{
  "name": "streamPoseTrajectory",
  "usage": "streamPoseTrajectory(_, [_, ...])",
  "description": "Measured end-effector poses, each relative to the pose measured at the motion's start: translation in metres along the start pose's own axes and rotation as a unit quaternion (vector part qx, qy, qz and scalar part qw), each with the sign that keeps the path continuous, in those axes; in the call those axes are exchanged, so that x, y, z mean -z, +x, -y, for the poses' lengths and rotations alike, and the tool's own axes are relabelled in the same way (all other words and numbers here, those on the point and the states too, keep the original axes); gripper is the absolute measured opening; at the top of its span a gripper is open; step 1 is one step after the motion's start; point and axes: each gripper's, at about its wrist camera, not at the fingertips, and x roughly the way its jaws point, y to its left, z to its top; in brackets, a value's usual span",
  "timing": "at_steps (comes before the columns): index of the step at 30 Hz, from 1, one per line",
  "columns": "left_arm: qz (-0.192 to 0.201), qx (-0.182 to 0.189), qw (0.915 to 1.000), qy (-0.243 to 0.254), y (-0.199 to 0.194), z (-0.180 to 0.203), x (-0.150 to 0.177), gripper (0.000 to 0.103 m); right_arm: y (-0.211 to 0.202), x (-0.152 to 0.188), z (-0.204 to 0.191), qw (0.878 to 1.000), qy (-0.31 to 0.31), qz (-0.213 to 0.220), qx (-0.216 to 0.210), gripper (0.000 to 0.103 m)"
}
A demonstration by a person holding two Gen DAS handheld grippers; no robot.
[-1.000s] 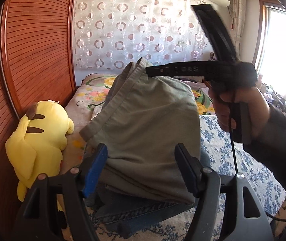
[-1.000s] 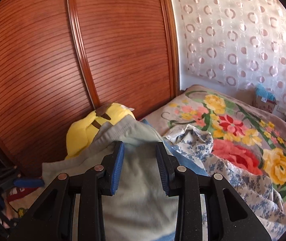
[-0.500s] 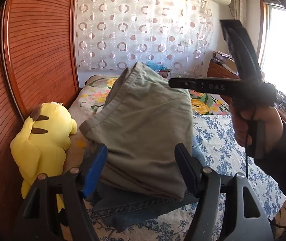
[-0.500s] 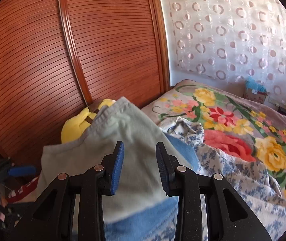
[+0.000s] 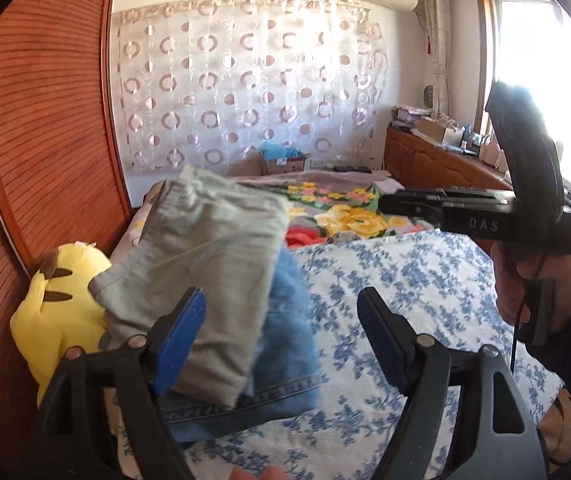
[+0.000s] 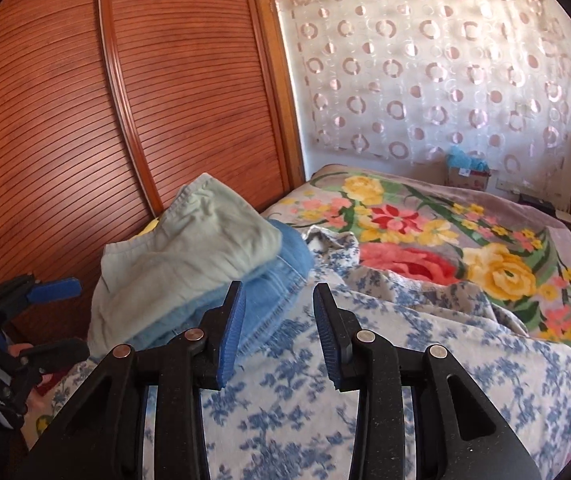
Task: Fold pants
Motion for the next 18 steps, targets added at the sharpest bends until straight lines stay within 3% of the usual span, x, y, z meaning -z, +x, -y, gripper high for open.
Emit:
streamPoseTrajectory(9, [0.015, 0.016, 0.9997, 0.014, -0.011, 0.05, -0.01, 0.078, -0.07, 0.031, 0.016, 0.998, 0.015, 0.028, 0.052, 0.044])
streamPoseTrajectory(18, [0.033, 0.03, 0.9988, 0.02, -0.029, 0.098, -0.004, 0.078, -0.147, 0.077, 0.02, 0.991, 0.033, 0.06, 0.113, 0.068])
